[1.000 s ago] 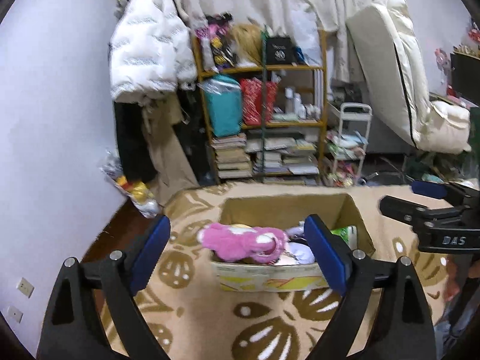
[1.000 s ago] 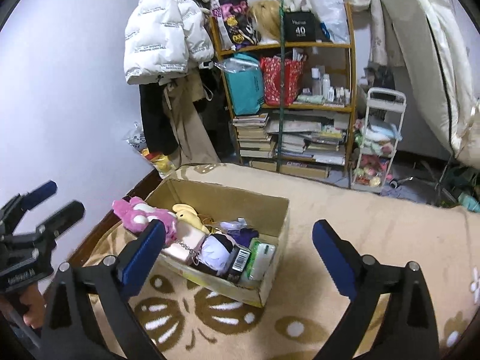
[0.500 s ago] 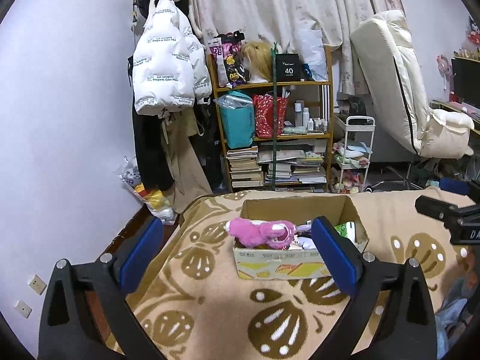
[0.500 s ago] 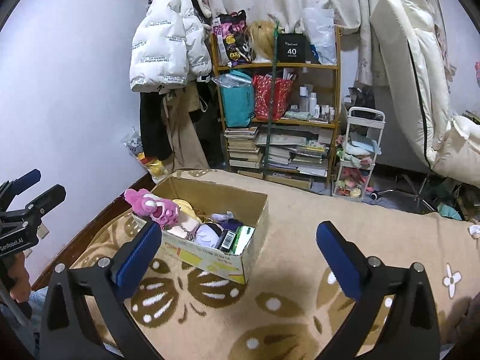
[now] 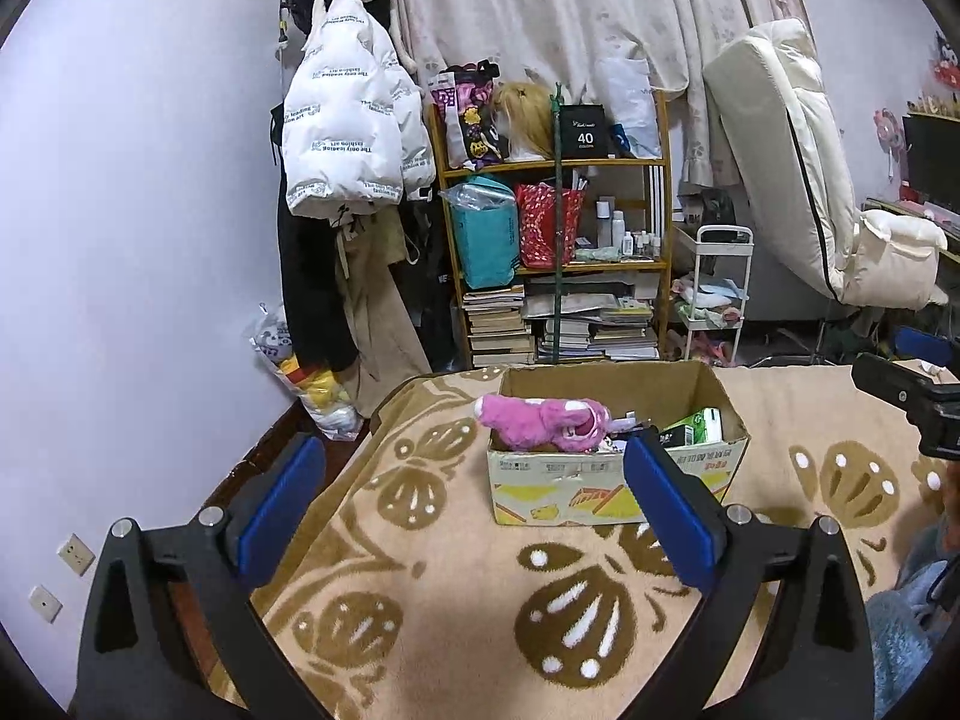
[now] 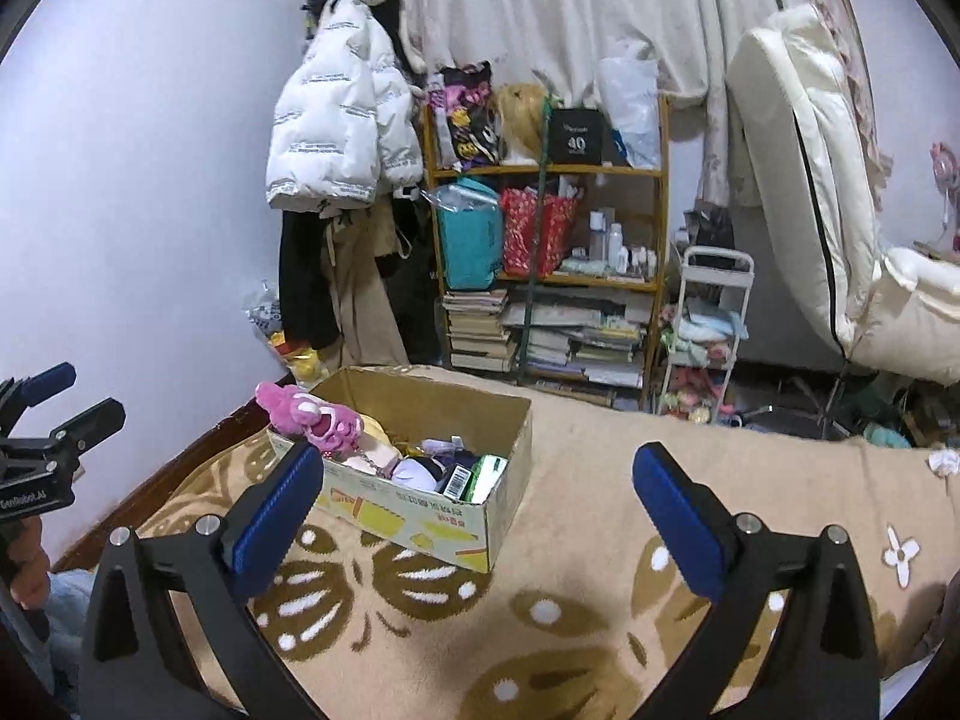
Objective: Organize soft objects
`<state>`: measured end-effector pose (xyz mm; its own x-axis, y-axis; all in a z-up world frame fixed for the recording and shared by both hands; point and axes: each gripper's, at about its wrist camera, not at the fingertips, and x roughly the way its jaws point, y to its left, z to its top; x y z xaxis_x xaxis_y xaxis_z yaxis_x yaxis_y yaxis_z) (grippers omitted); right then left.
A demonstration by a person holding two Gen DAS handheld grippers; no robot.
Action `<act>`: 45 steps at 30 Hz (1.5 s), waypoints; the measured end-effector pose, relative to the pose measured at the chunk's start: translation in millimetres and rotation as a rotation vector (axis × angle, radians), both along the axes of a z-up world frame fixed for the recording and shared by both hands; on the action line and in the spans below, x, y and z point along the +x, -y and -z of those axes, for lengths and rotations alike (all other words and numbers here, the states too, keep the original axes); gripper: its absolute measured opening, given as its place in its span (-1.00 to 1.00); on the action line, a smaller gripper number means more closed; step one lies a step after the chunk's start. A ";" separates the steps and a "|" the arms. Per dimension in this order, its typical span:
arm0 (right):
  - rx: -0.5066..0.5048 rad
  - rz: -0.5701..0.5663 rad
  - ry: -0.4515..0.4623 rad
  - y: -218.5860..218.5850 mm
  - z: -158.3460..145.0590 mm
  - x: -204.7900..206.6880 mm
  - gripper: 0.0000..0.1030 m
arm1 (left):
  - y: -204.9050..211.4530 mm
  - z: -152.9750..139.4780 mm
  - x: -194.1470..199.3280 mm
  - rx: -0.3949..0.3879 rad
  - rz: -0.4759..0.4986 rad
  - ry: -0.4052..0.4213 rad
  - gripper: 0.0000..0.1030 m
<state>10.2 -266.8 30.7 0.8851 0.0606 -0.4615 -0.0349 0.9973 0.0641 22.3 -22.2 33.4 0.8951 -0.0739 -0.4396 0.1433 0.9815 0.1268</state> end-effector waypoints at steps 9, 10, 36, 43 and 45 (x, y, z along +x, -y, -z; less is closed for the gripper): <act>-0.043 0.004 0.018 -12.9 12.5 1.5 1.00 | 0.0 9.9 1.7 -0.001 0.015 -0.007 0.91; -0.045 0.005 0.014 -13.4 14.5 2.4 1.00 | 0.0 10.6 1.9 -0.005 0.018 -0.009 0.91; -0.035 0.055 -0.016 -5.7 27.0 0.3 1.00 | 2.7 26.7 9.1 -0.010 0.016 -0.037 0.91; -0.033 0.070 0.005 -4.6 27.3 -1.2 1.00 | 4.0 28.1 8.3 -0.008 0.025 -0.043 0.91; -0.032 0.073 0.004 -3.5 28.0 -1.3 1.00 | 4.6 27.9 7.9 -0.006 0.027 -0.043 0.91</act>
